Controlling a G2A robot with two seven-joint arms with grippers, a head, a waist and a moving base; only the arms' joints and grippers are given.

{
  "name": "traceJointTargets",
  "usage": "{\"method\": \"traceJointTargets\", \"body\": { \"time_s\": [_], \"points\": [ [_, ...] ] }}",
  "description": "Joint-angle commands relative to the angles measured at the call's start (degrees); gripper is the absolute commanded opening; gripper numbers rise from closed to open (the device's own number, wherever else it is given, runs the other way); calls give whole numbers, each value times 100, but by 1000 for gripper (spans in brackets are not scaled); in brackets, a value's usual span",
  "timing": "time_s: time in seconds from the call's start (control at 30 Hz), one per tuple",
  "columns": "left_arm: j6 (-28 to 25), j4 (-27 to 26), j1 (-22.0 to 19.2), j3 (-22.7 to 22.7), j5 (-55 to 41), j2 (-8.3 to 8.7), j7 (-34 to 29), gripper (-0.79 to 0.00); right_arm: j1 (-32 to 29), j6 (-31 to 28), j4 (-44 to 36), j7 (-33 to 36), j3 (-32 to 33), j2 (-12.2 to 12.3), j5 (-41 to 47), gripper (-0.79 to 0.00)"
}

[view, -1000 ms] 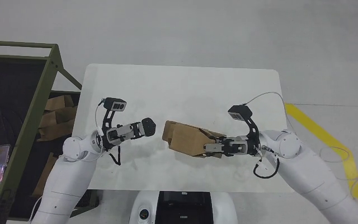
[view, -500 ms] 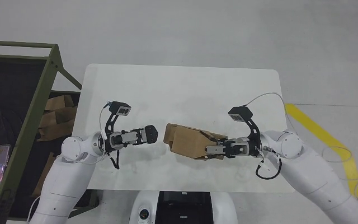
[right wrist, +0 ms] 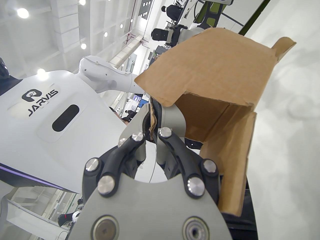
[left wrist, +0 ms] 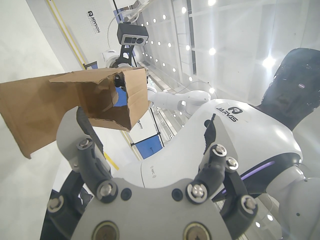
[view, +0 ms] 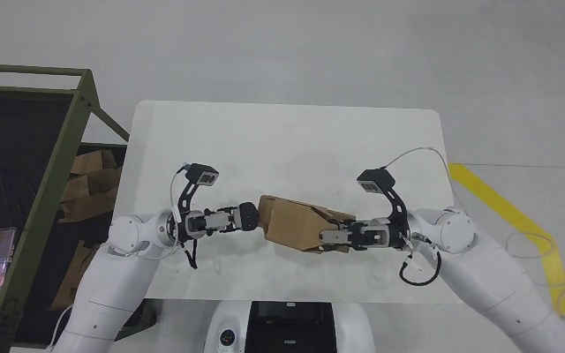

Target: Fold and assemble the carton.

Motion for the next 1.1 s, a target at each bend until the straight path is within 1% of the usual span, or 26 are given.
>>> {"method": "traceJointTargets", "body": {
  "time_s": [0.0,0.3,0.53,0.73,1.07],
  "points": [
    [-29,11,-9,64,-60,-11,35,0,-1,8,14,28,4,-18,6,-785],
    [-304,148,-56,315,-242,-72,310,0,-12,32,51,166,43,-98,38,-785],
    [-514,222,-82,400,-351,-111,520,0,-34,63,75,297,69,-153,70,-785],
    [-537,198,-106,454,-250,-121,543,0,-27,99,95,360,84,-205,50,-785],
    [-478,171,-121,517,-343,-130,484,0,-39,161,128,411,134,-280,21,-785]
  ]
}}
